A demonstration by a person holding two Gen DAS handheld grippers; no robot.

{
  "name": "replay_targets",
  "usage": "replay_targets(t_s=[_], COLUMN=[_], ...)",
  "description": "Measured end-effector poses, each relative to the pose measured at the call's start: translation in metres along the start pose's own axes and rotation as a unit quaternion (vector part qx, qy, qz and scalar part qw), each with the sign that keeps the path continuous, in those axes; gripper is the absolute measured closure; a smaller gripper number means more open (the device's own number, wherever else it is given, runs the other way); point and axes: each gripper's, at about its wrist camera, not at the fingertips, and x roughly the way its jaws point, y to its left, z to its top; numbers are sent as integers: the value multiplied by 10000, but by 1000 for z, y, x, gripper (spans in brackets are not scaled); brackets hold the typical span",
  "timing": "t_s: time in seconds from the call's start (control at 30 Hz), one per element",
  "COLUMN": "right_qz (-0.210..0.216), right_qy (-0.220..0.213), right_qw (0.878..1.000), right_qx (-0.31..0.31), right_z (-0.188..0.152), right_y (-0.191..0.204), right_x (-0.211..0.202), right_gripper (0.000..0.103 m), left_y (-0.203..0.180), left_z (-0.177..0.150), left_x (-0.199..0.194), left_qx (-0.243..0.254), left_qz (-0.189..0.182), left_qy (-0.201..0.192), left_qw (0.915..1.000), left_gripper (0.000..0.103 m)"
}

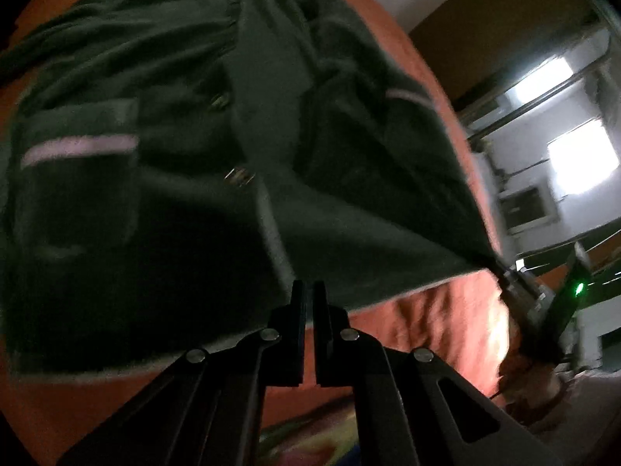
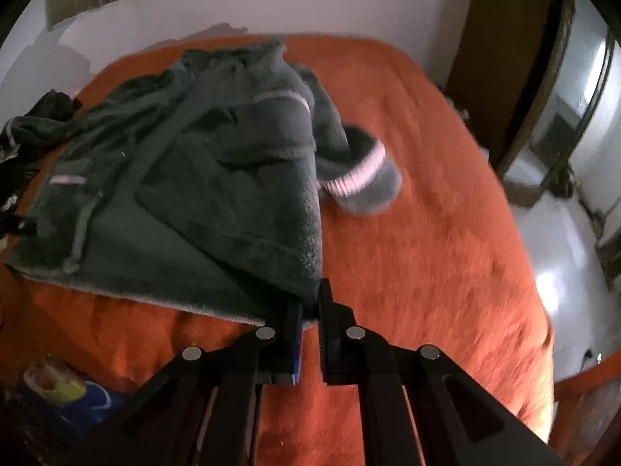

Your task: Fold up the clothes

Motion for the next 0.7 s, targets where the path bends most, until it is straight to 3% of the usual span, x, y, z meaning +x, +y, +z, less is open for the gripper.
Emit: replay_targets(t_s=[0.13,0.23,0.37,0.4,0.53,0.7], right_qz=[234,499,993,1065,1331,1954], right_qy=[145,89,308,346,557,842], right_qw=[9993,9980,9911,9891,9788,9536], right_qx=[250,389,832,954,1455,2129], right_z=[-17,-19,-17,-18,-21,-30], right_y=[-12,-19,-38,-43,-57,-60], right_x=[16,17,19,19,28,48], right_gripper=[98,96,68,67,62,51], left_y=[21,62,96,103,124,150], left_z=[-19,-45,-68,-71,-78,-86], left_x=[-21,-55,-68,-69,-79,-81], left_qx=[-8,-144,-313,-350,-520,-944], left_qz=[401,860,1646,1743,1950,1914], left_qy=[-235,-470,-633,-658,-773,-861], left_qw=[9989,9951,9838,9819,9764,9732], left_gripper=[99,99,99,99,98,98])
